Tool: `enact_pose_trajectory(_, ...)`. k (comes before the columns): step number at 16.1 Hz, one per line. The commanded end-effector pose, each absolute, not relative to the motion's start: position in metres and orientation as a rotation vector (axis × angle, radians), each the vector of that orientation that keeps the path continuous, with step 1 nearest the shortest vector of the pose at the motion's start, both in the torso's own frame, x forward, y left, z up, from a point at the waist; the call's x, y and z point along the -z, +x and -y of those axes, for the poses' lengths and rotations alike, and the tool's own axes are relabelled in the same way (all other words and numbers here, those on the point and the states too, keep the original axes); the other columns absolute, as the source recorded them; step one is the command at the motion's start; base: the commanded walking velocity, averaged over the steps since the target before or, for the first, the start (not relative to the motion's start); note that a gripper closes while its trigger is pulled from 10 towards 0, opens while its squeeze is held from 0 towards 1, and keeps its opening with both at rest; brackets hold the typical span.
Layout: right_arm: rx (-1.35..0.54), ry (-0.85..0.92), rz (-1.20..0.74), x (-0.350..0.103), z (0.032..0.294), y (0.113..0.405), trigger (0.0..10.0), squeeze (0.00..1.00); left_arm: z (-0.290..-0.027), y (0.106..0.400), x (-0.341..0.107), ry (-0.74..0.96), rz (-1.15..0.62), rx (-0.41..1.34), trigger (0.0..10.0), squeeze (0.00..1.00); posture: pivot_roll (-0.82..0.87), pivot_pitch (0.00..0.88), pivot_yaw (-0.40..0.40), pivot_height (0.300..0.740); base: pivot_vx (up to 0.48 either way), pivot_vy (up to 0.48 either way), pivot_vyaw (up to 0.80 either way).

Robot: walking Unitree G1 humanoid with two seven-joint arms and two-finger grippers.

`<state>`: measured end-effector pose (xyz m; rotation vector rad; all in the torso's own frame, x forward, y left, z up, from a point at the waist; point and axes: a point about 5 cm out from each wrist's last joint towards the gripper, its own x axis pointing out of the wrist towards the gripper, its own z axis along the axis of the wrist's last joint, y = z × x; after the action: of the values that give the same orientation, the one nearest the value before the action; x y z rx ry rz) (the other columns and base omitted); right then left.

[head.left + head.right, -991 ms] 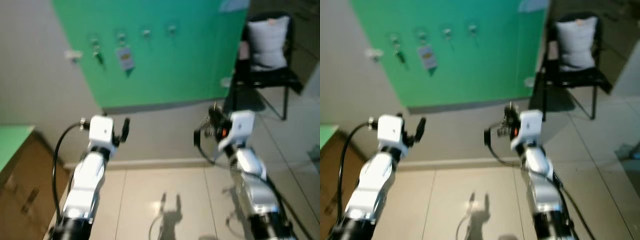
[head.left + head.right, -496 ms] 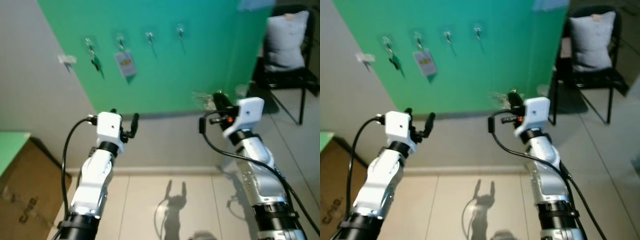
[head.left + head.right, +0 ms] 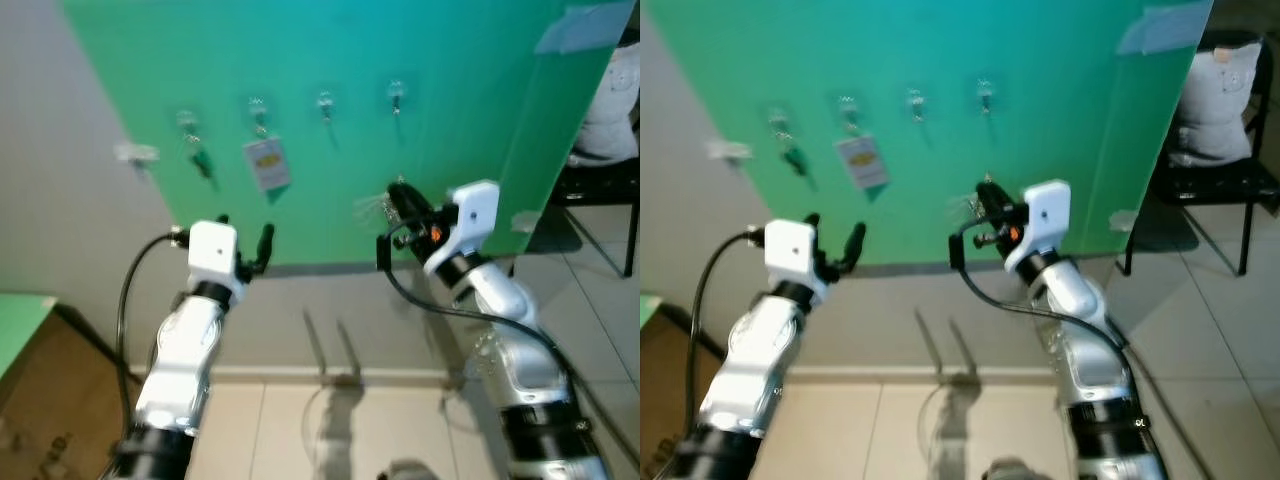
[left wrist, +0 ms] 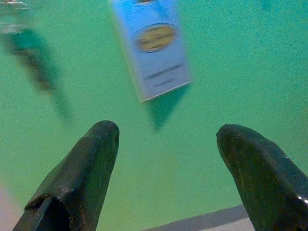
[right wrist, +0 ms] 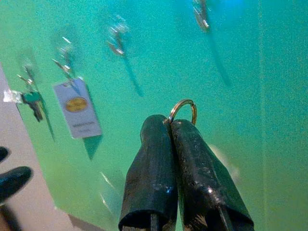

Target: Hang keys on a hook

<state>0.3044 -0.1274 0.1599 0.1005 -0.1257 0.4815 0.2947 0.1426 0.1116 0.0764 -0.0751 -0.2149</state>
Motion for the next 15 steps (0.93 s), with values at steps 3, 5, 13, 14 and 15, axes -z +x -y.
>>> enact_pose_trajectory(3,-0.665,0.162,0.107,-0.182,0.106,0.303,0.0,0.00,-0.151,0.296,-0.112,0.090,0.071,0.198,10.0,0.00,-0.21,0.000,0.120,0.740,0.000,0.000,0.00)
enact_pose_trajectory(5,-0.698,0.192,0.070,-0.190,0.103,0.310,0.0,0.00,-0.150,0.297,-0.112,0.088,0.069,0.201,10.0,0.00,-0.21,0.000,0.115,0.740,0.000,0.000,0.00)
enact_pose_trajectory(13,-0.636,0.174,0.096,-0.212,0.098,0.340,0.0,0.00,-0.147,0.295,-0.109,0.097,0.062,0.218,10.0,0.00,-0.19,0.000,0.109,0.740,0.000,0.000,0.00)
enact_pose_trajectory(14,-0.631,0.197,0.101,-0.215,0.098,0.343,0.0,0.00,-0.147,0.295,-0.109,0.099,0.062,0.219,10.0,0.00,-0.19,0.000,0.107,0.740,0.000,0.000,0.00)
enact_pose_trajectory(15,-0.632,0.207,0.103,-0.216,0.097,0.345,0.0,0.00,-0.147,0.295,-0.109,0.100,0.062,0.219,10.0,0.00,-0.19,0.000,0.107,0.740,0.000,0.000,0.00)
